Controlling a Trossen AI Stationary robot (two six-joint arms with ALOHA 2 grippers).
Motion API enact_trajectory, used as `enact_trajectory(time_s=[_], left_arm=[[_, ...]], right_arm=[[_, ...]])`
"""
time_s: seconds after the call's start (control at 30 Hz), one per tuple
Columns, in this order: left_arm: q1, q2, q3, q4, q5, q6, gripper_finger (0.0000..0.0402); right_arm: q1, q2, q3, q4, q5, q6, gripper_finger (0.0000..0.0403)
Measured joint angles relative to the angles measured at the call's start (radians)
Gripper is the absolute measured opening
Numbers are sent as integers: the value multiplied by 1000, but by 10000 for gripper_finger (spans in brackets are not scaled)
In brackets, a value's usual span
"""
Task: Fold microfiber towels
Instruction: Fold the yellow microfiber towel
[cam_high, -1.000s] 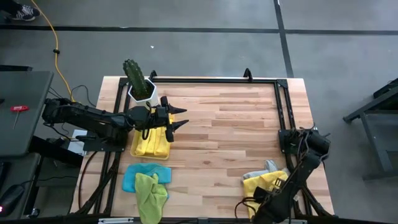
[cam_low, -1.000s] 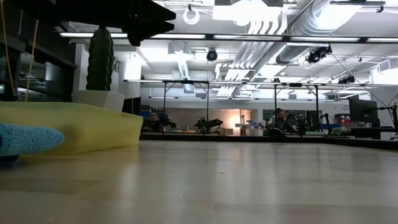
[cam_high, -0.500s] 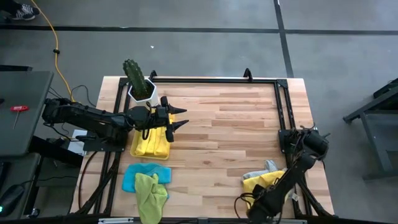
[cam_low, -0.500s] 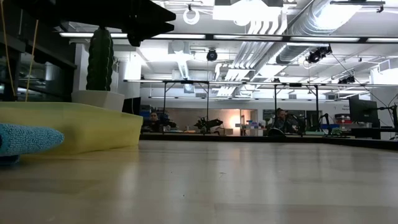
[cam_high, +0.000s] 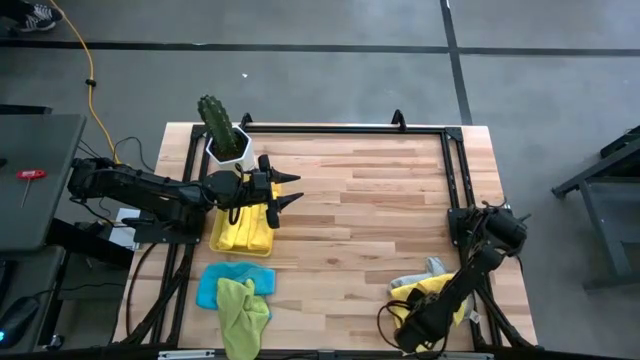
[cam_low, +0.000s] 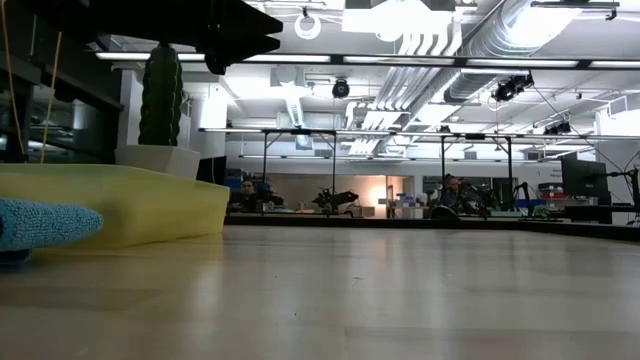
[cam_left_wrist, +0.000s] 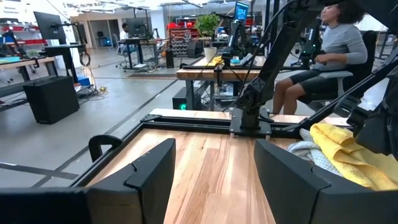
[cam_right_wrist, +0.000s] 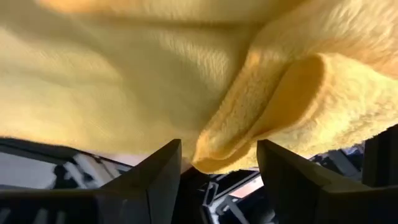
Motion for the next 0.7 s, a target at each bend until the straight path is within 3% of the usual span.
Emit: enact_trajectory(time_s=[0.5,0.7], left_arm=[[0,0,0,-1,0,0,210],[0,0,0,-1,0,0,207]], right_arm=[[-54,0,3,133,-67,114,149],[-61,0,3,56,-68,105,138]])
